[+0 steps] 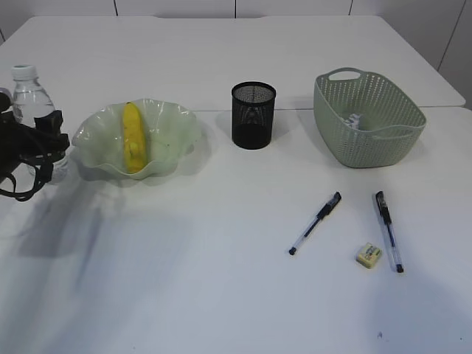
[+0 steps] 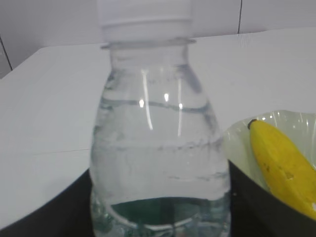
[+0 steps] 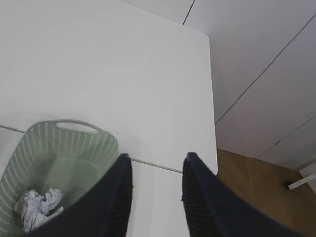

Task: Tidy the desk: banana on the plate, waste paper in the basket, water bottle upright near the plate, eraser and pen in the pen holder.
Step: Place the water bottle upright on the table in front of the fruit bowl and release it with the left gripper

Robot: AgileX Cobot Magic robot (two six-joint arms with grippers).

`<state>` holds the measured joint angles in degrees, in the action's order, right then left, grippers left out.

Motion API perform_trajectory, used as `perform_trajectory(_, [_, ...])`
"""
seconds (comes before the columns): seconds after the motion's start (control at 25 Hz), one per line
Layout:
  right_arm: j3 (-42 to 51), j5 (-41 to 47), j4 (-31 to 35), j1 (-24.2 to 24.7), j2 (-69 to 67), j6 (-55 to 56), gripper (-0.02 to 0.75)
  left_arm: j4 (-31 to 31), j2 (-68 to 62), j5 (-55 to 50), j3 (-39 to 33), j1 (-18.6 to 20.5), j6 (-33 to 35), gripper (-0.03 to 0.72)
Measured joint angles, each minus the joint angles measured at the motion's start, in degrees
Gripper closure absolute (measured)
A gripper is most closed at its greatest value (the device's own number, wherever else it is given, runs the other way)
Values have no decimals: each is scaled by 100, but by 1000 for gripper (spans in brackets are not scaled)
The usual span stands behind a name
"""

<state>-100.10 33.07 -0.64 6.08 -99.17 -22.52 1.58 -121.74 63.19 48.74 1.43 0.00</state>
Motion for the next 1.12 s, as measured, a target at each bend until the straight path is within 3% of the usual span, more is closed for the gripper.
perform_trajectory(1.12, [0,-8,-12,0,0,0,477,-25,-30,-9,0,0,0,253])
